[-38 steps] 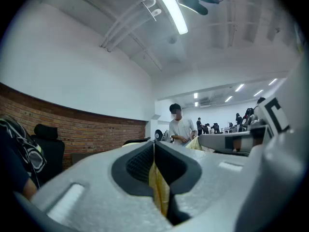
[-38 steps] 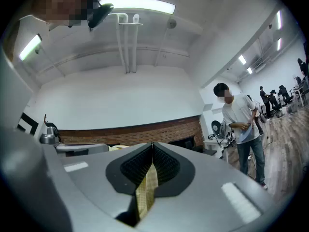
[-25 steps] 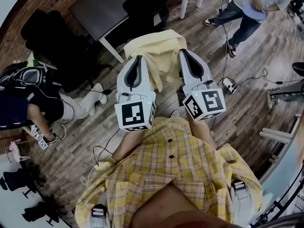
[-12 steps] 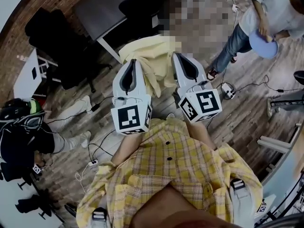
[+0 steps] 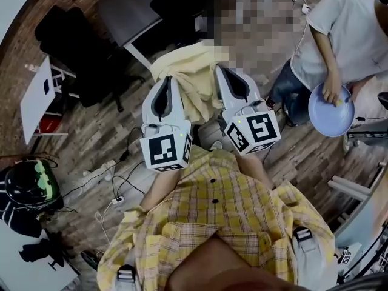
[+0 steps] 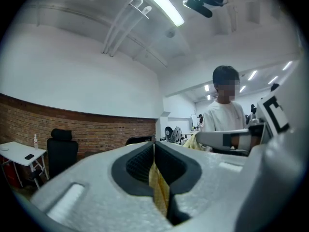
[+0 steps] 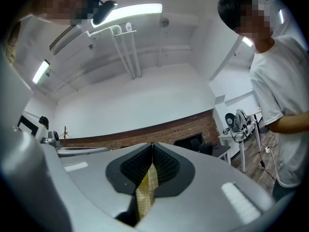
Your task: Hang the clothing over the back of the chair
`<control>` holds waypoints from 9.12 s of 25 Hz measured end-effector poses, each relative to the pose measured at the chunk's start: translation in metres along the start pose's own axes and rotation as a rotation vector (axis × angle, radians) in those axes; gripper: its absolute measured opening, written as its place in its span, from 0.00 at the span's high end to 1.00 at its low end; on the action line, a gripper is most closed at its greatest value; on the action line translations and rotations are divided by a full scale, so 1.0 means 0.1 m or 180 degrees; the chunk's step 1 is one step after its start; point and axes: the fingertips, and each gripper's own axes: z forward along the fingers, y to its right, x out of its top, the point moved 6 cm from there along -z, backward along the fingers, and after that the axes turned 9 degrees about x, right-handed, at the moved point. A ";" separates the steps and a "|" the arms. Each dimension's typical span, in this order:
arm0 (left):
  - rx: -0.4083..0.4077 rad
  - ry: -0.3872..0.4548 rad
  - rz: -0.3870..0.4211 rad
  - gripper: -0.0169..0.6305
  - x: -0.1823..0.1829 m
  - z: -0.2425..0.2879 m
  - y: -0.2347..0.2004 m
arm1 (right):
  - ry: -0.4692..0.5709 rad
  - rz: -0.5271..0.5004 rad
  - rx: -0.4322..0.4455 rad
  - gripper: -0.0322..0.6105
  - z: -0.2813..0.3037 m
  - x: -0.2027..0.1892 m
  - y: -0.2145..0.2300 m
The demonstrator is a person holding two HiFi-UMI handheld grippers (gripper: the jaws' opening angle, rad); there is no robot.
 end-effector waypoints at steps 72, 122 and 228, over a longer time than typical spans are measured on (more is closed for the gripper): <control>-0.0007 0.0530 -0.0227 0.96 0.73 4.50 -0.41 | 0.0226 -0.0425 0.0138 0.93 3.60 0.94 2.89; 0.1071 0.0801 -0.0014 0.96 1.47 6.23 -0.53 | 0.0558 -0.0650 0.0862 0.93 5.36 1.78 4.13; 0.0619 0.0187 -0.0211 0.98 0.58 5.51 -0.15 | -0.0151 -0.0515 0.0606 0.96 4.41 0.72 3.59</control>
